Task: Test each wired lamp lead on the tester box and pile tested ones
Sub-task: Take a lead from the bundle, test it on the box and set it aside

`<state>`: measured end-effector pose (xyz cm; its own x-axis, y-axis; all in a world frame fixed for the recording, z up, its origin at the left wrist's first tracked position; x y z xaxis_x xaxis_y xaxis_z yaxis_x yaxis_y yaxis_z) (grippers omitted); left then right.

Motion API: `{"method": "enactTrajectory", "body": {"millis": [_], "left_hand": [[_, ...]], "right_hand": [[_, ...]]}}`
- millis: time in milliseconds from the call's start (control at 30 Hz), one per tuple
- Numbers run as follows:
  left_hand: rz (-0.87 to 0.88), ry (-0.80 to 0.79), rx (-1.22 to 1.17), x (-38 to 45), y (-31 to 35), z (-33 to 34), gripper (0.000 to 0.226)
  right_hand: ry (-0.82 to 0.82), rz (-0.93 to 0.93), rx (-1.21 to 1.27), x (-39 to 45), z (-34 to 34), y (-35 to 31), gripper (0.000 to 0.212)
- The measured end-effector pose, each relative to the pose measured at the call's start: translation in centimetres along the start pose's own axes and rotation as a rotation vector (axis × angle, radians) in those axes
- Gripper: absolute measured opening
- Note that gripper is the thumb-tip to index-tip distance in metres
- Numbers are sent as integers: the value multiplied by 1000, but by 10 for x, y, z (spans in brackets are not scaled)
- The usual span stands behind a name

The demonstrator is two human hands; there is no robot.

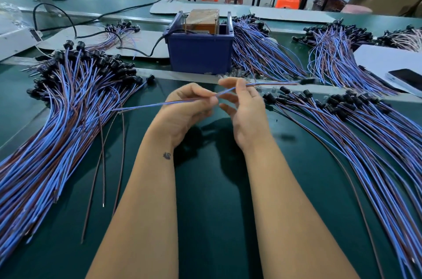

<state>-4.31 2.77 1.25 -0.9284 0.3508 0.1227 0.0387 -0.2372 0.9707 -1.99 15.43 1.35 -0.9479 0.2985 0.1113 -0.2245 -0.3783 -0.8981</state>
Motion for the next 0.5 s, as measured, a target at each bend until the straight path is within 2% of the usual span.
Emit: {"method": "enactTrajectory", "body": {"millis": [100,167,267,367,500], "left_hand": [[-39,-269,64,-9,-2,23,32],[-58,-315,135,-11,-4,27,35],[-81,-226,178,-7,-6,20,41],[-116,-117,174,-3,-10,14,34],[-146,-63,229,-1,-14,12,28]], "right_hand": [[95,79,57,4,-15,1,31],[100,86,-53,6,-20,-1,30],[49,82,-352,6,-22,-2,27],[-7,48,-601,1,-18,-6,26],[-71,-13,-1015,-1,-16,-11,26]]}}
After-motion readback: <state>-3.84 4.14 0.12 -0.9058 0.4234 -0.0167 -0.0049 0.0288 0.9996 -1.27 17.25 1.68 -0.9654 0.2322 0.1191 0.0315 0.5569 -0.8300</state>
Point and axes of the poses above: each hand's wrist, its own x-axis towards the middle knuckle, its own z-axis out of the palm, y = z × x, the point moved 8 cm from there along x, towards the middle knuckle, and after that the axes turned 6 degrees about x, right-handed, at the moved point
